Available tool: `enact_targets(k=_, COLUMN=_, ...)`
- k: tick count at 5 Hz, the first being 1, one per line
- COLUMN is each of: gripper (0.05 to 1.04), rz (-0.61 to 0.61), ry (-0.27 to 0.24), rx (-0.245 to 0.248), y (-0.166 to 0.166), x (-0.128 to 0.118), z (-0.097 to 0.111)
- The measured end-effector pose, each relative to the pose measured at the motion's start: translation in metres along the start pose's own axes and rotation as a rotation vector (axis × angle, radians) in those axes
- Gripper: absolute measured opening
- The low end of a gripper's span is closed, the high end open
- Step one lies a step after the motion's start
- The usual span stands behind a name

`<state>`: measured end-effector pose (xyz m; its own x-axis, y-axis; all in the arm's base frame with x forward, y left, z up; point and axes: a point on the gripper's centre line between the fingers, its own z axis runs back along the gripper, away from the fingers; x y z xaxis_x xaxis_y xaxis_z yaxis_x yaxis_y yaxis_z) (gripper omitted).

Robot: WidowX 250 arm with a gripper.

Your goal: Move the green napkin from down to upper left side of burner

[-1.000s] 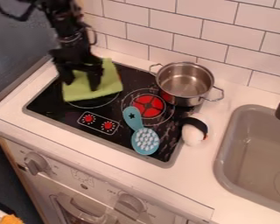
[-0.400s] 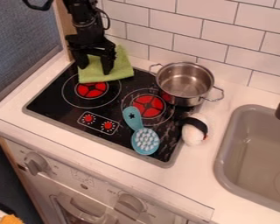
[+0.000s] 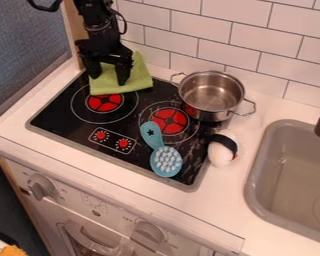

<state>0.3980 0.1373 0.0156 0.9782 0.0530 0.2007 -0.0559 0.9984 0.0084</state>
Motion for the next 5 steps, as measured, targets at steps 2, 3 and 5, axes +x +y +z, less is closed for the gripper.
enact_targets(k=2, gripper=0.999, rz=0.012, ry=0.007, rx=0.009, y=-0.003, x=-0.001, z=0.023)
enact_targets(k=3, gripper=0.999, rz=0.009, ry=-0.035, rx=0.014, y=-0.004, x=0.005, z=0.052)
enact_targets(k=5, gripper=0.999, rz=0.022, ry=-0.061, rx=0.034, y=-0.005, x=-0.001, z=0.077)
